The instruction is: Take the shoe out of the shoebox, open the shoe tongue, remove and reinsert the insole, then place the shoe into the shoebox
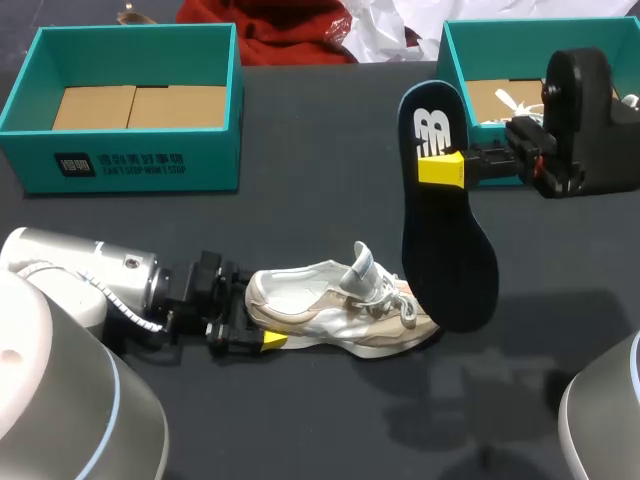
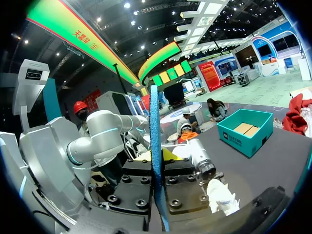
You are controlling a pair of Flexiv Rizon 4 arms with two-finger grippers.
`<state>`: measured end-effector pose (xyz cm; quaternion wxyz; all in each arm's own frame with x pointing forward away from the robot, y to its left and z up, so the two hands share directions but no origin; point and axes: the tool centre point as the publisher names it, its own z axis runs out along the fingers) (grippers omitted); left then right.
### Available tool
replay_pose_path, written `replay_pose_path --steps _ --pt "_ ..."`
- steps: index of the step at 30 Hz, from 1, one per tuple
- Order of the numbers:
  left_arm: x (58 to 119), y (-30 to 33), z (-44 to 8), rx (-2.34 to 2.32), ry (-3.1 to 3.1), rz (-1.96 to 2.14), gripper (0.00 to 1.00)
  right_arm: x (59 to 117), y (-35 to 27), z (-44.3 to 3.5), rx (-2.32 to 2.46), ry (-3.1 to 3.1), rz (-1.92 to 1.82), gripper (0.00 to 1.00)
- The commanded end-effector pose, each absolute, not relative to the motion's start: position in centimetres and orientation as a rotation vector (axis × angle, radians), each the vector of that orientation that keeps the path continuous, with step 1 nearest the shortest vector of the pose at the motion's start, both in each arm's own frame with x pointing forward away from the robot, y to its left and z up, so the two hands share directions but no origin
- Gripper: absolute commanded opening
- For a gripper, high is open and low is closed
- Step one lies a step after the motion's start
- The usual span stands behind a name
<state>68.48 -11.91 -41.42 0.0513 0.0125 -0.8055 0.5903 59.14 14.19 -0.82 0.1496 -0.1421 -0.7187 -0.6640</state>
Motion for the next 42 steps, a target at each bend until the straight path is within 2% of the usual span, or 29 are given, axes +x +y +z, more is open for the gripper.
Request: replay_pose_path --steps 1,11,17,32,42 --pt "68.2 -10.7 -40.7 0.04 -2.492 1.755 1.0 59.1 14.3 -0.9 -0.41 -2.065 -1.91 0.0" --pt "68.3 -8.6 -38.9 0.003 -2.646 1.517 1.0 59.1 14.3 -0.9 -0.41 -2.065 -1.91 0.0" --pt "68.4 -6.8 -38.3 -0.057 -2.866 1.097 1.0 59.1 14.3 -0.9 -0.41 -2.065 -1.91 0.0" --pt "68.3 -6.8 -38.3 -0.033 -2.848 1.092 1.0 59.1 14.3 -0.9 -0.41 -2.065 -1.91 0.0" --pt "67.9 -6.8 -36.7 -0.035 -2.955 0.645 1.0 59.1 14.3 -0.9 -0.41 -2.065 -1.91 0.0"
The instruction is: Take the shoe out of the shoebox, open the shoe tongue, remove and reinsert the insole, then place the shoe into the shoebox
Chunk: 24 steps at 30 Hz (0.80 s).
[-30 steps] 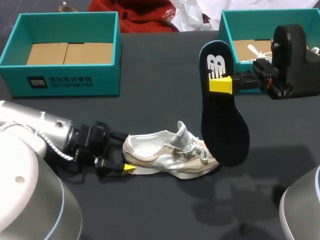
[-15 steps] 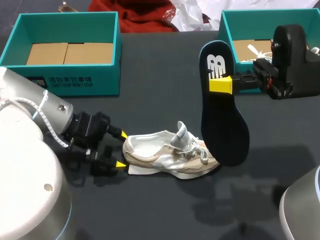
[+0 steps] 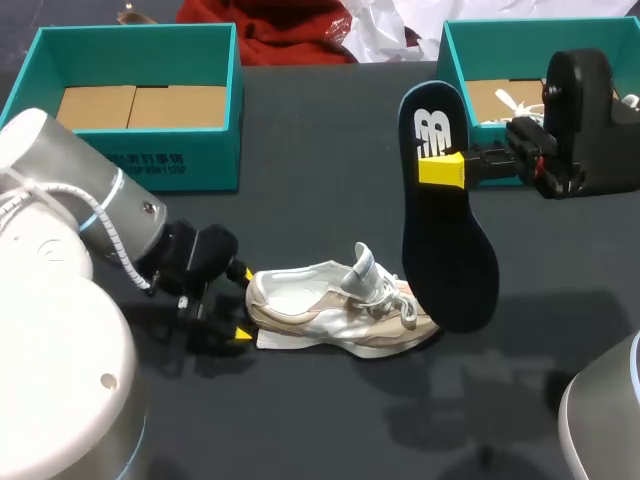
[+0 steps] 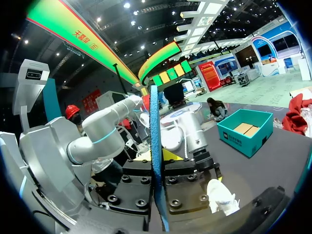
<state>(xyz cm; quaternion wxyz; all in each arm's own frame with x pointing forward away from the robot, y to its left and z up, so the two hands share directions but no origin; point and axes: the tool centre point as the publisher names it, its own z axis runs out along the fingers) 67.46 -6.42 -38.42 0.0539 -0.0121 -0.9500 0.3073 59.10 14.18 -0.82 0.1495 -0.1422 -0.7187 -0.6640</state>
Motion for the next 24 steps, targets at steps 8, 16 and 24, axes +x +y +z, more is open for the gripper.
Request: replay_pose_path --steps 8,16,24 --pt "68.5 -7.0 -35.2 -0.035 -3.002 0.455 1.0 59.1 14.3 -0.9 -0.41 -2.065 -1.91 0.0" --pt "68.2 -7.2 -35.5 -0.056 -3.004 0.336 1.0 59.1 14.3 -0.9 -0.41 -2.065 -1.91 0.0" --pt "68.2 -7.5 -35.3 -0.046 -3.048 0.215 1.0 59.1 14.3 -0.9 -0.41 -2.065 -1.91 0.0"
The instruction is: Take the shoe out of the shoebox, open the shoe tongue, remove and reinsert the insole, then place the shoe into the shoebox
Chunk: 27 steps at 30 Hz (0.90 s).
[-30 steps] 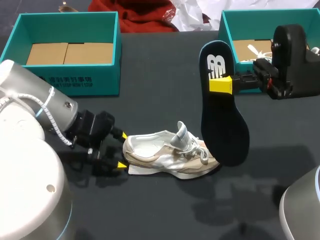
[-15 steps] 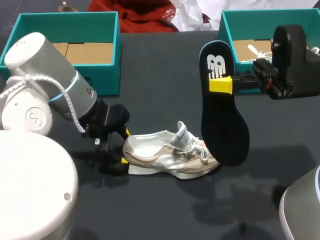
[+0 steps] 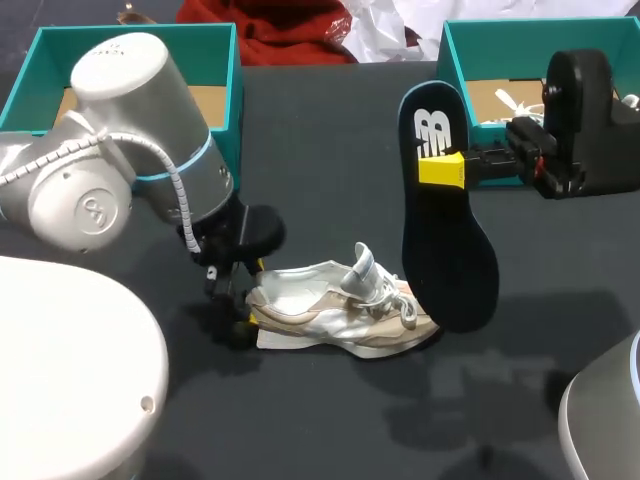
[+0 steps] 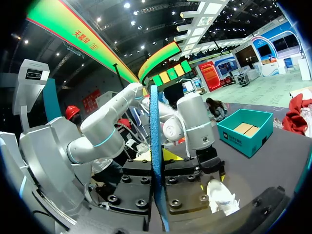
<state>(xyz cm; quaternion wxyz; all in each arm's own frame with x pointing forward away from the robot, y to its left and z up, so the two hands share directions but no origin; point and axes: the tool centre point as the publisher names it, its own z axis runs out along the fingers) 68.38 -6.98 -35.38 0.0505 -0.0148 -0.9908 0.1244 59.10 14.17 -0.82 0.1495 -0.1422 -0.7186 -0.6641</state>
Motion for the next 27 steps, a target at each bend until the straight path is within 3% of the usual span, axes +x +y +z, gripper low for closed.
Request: replay_pose_path --steps 1,27 --pt "68.2 -7.5 -35.3 -0.042 -3.049 0.207 1.0 59.1 14.3 -0.9 -0.41 -2.065 -1.91 0.0" --pt "71.0 -12.1 -30.7 -0.104 -3.099 0.222 1.0 59.1 14.3 -0.9 -0.41 -2.065 -1.91 0.0"
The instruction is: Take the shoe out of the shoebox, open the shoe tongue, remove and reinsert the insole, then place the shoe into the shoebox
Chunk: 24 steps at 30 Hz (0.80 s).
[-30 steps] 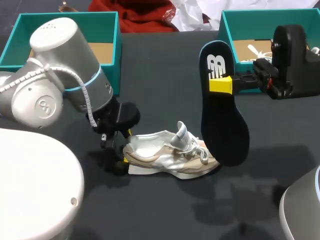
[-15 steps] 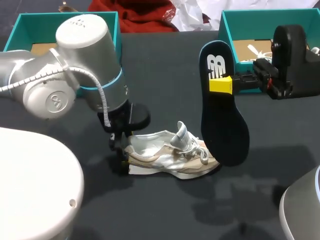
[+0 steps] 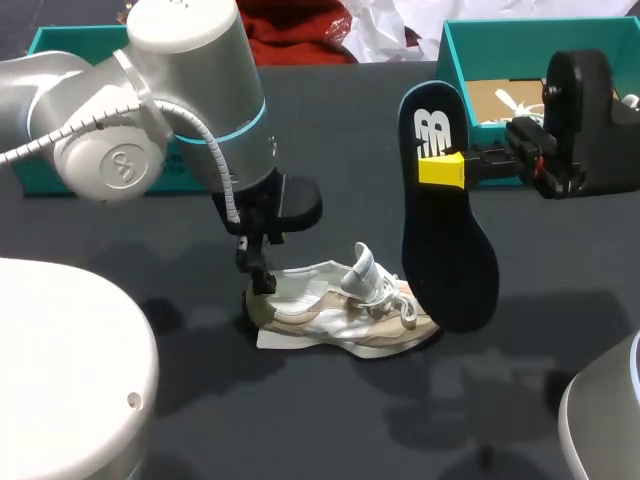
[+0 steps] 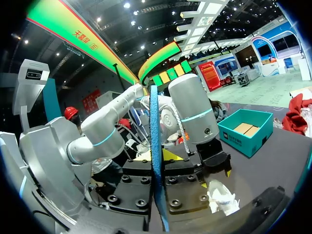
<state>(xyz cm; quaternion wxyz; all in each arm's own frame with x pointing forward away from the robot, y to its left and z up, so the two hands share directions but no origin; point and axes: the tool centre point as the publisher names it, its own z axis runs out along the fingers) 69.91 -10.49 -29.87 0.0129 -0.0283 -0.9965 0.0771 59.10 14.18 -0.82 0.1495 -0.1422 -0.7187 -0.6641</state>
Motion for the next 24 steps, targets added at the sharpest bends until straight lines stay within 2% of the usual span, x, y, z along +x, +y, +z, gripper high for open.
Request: replay_pose_path --steps 1,11,20,24 --pt "71.2 -12.5 -30.9 -0.115 -3.105 0.228 1.0 59.1 14.3 -0.9 -0.41 -2.065 -1.91 0.0" --pt "72.6 -15.0 -34.0 -0.148 -3.104 0.22 0.93 59.1 14.3 -0.9 -0.41 -2.065 -1.91 0.0" --pt "72.3 -15.8 -36.5 -0.097 -3.11 0.217 0.93 59.1 14.3 -0.9 -0.41 -2.065 -1.91 0.0" --pt "72.1 -16.0 -37.3 -0.081 -3.113 0.221 0.87 59.1 14.3 -0.9 -0.41 -2.065 -1.91 0.0"
